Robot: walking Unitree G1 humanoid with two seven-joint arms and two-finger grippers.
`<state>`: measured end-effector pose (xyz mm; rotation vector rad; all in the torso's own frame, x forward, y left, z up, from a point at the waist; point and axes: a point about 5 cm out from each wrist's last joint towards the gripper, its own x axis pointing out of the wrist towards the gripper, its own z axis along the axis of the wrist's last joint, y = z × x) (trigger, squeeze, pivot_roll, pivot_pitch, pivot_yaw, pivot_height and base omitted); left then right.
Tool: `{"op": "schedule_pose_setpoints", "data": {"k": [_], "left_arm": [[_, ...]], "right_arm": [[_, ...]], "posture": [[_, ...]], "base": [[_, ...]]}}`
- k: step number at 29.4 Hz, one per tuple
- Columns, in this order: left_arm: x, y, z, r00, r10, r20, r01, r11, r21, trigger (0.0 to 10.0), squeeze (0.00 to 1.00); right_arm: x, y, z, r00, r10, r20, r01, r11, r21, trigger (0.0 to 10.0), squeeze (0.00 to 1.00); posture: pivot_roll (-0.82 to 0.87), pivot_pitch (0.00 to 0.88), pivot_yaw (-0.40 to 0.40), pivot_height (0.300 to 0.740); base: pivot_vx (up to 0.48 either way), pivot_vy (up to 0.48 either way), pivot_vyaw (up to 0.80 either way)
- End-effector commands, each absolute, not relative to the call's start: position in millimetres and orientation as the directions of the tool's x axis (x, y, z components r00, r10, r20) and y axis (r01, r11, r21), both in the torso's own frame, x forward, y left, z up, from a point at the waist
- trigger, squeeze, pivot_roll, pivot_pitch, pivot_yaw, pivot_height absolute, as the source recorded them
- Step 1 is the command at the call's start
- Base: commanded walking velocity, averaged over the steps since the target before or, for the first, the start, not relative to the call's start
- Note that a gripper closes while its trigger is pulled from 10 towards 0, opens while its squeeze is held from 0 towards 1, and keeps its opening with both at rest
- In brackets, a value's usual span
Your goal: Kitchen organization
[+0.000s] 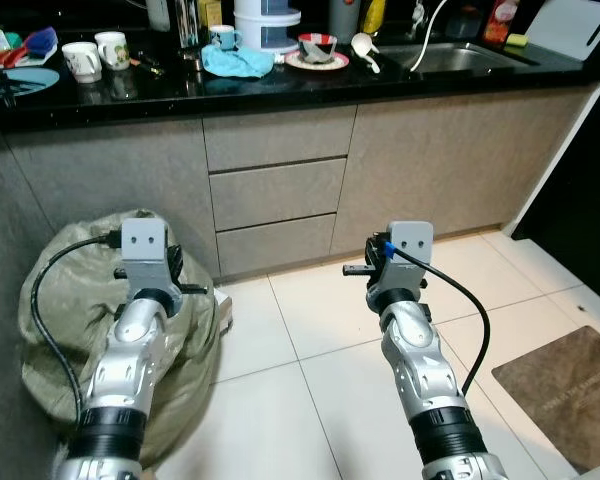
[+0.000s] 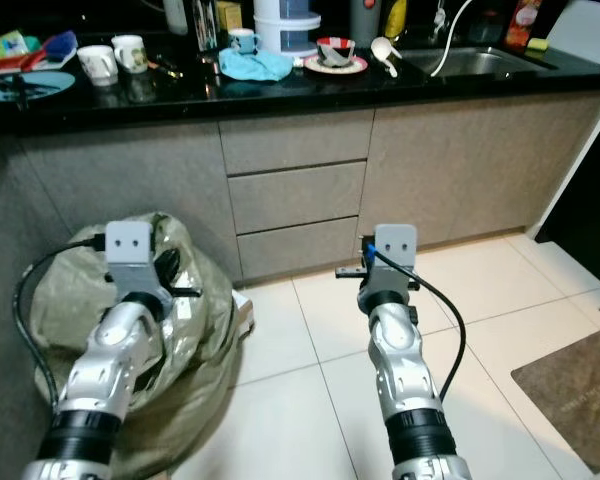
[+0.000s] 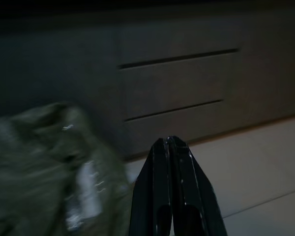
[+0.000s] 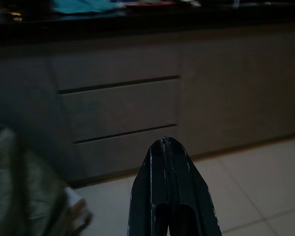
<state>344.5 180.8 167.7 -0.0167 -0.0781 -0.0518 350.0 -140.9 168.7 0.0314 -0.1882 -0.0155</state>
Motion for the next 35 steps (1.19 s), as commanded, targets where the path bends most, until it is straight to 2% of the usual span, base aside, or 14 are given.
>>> {"op": "schedule_pose_setpoints", "data": {"k": [1, 23, 35], "left_arm": [[343.0, 179.2, 161.3, 0.997, -0.062, 0.054, 0.063, 0.998, -0.014, 10.0, 0.0], [343.4, 179.0, 161.3, 0.997, -0.064, 0.052, 0.064, 0.998, -0.013, 10.0, 0.0], [343.2, 179.3, 161.8, 0.997, -0.063, 0.053, 0.064, 0.998, -0.014, 10.0, 0.0]], "right_arm": [[349.7, -142.9, 167.0, 0.984, -0.026, 0.177, 0.019, 0.999, 0.042, 10.0, 0.0], [349.5, -144.2, 165.6, 0.985, -0.037, 0.17, 0.029, 0.998, 0.053, 10.0, 0.0], [349.5, -144.3, 166.3, 0.985, -0.039, 0.171, 0.029, 0.998, 0.058, 10.0, 0.0]], "posture": [[-0.04, 0.084, -0.004, 0.74], [-0.04, 0.086, -0.003, 0.74], [-0.04, 0.089, 0.001, 0.74]], "base": [[0.379, 0.0, 0.0], [0.376, 0.0, 0.0], [0.375, 0.0, -0.58]]}}
